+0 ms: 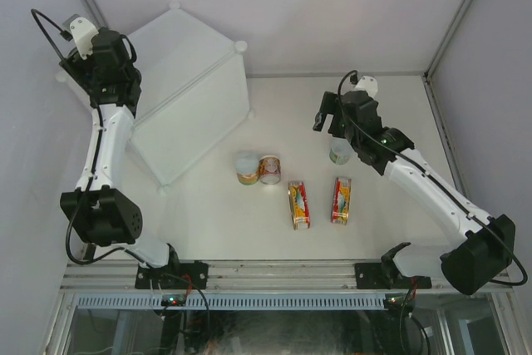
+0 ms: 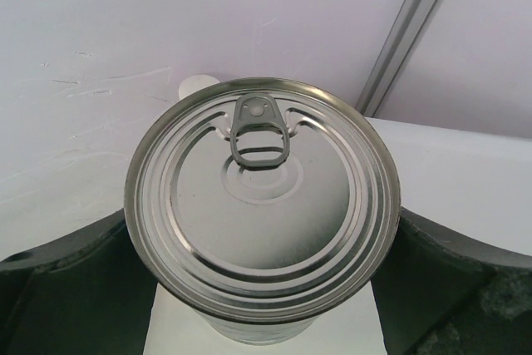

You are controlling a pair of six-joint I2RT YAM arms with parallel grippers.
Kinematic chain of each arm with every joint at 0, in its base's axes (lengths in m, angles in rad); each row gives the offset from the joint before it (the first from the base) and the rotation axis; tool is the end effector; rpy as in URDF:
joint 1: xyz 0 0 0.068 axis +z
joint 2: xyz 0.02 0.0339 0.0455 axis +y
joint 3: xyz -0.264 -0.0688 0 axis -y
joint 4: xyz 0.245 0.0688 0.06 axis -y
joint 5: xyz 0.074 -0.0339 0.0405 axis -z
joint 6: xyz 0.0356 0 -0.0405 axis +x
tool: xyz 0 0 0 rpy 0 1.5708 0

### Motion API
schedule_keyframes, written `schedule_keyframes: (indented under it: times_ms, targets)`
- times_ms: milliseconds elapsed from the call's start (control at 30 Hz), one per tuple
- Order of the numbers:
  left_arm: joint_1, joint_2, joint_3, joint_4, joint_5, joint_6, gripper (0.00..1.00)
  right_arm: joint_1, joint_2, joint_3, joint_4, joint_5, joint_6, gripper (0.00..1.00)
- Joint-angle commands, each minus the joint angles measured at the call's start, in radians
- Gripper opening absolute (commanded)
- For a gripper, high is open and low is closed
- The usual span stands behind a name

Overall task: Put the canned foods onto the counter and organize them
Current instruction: Place the canned food on the counter.

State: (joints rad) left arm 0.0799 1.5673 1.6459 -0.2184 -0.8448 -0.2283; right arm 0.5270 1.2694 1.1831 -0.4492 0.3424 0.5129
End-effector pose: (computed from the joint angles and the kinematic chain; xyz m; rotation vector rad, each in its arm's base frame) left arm 0.3520 0.0549 0.4429 -0.8541 1.4695 0.6076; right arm 0.2509 0.1322 0.3494 0.1895 2.0752 0.2756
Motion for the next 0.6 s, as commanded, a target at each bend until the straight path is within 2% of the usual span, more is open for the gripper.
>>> schedule_keyframes:
  times_ms: [0,200,333,433,567]
  targets:
    - [0.028,-0.004,0.05,0.004,-0.035,-0.045,0.44,0.029,-0.042,0.046,-0.034,0.043,-0.008,0.9]
    - [0.028,-0.019,0.046,-0.012,0.028,-0.076,0.81,0.053,-0.093,0.027,-0.066,0.081,-0.003,0.9]
    - [0.028,-0.029,0.044,-0.031,0.055,-0.081,0.88,0.057,-0.127,-0.013,-0.055,0.08,0.009,0.9]
    - [0.028,-0.047,0.034,-0.047,0.074,-0.09,0.9,0.062,-0.134,-0.015,-0.065,0.078,0.015,0.9]
    - [0.028,-0.067,0.022,-0.049,0.105,-0.085,0.99,0.07,-0.15,-0.016,-0.062,0.083,0.012,0.9]
